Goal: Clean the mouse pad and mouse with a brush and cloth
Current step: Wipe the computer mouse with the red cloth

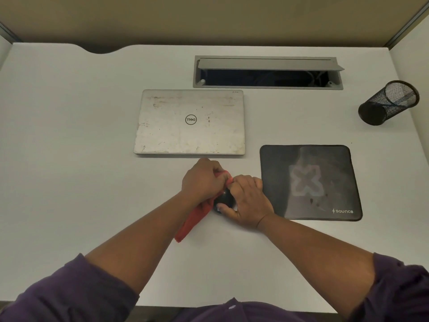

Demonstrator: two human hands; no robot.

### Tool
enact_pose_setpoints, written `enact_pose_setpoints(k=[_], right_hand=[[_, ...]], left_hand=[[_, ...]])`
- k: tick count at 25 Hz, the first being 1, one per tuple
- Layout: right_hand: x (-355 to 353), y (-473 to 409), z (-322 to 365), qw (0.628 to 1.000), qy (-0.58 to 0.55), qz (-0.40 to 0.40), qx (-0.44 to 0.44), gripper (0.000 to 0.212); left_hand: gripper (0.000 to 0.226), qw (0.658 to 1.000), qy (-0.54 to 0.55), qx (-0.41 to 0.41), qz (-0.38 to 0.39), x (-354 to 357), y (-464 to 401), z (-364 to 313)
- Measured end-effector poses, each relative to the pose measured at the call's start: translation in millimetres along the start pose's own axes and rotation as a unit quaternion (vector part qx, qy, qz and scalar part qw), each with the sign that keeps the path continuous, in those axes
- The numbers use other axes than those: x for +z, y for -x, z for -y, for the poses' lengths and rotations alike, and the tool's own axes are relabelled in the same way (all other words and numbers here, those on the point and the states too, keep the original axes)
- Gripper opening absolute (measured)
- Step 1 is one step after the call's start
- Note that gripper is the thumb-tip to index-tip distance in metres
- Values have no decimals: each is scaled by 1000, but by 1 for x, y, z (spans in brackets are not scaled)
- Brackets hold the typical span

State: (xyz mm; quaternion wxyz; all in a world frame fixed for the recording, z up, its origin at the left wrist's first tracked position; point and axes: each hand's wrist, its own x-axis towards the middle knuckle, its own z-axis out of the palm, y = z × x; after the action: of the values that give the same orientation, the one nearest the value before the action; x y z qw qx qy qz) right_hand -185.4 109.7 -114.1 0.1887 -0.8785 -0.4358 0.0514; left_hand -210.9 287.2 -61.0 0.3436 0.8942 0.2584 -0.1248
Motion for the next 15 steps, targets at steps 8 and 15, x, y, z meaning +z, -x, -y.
enact_pose_setpoints(k=[8, 15], right_hand=[[2, 0, 0, 1000, 6, -2, 2, 52], [6, 1, -3, 1000, 17, -12, -5, 53]], left_hand=[[23, 994, -12, -50, -92, 11, -10, -9], [6, 994, 43, -14, -102, 7, 4, 10]])
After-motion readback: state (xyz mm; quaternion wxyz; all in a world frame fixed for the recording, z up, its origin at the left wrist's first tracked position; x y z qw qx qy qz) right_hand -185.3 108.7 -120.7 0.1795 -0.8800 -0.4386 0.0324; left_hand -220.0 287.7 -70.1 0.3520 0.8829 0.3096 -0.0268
